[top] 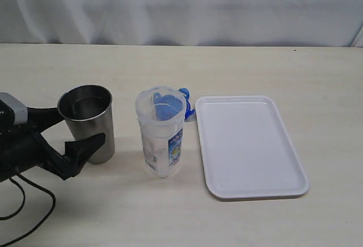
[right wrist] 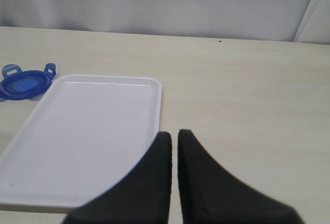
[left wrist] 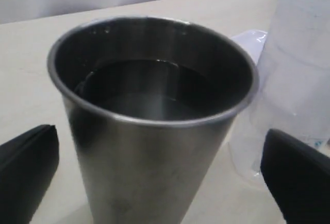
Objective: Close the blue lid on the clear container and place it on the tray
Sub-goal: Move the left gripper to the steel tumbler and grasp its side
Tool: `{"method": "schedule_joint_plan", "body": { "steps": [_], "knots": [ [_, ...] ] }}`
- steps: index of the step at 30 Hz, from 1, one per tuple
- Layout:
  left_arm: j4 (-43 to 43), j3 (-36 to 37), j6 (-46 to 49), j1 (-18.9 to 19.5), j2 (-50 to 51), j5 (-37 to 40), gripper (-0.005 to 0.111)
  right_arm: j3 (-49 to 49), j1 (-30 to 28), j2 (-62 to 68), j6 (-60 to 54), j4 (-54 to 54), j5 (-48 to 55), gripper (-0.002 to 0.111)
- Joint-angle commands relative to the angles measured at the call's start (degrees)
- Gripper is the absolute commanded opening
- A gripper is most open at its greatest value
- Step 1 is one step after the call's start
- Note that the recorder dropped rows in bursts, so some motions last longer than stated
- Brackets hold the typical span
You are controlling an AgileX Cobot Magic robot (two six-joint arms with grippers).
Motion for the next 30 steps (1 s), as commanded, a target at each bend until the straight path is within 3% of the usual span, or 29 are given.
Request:
{"method": "schedule_joint_plan", "body": {
  "steps": [1, 10, 30],
  "knots": [
    [1.8, -3.6, -0.2, -0.1, 4.3, -0.8, 0.101, 0.1, 0.1, -0.3, -0.2, 0.2, -0.7, 0.005],
    [5.2, -10.0, -0.7, -0.1, 9.1, -0.8, 0.101, 0.1, 0.1, -0.3, -0.2, 0.2, -0.7, 0.005],
    [4.5, -12.7, -0.9, -2.1, 9.1, -0.8, 0.101, 0.1, 0.1, -0.3, -0.2, 0.2, -0.7, 0.005]
  ]
}}
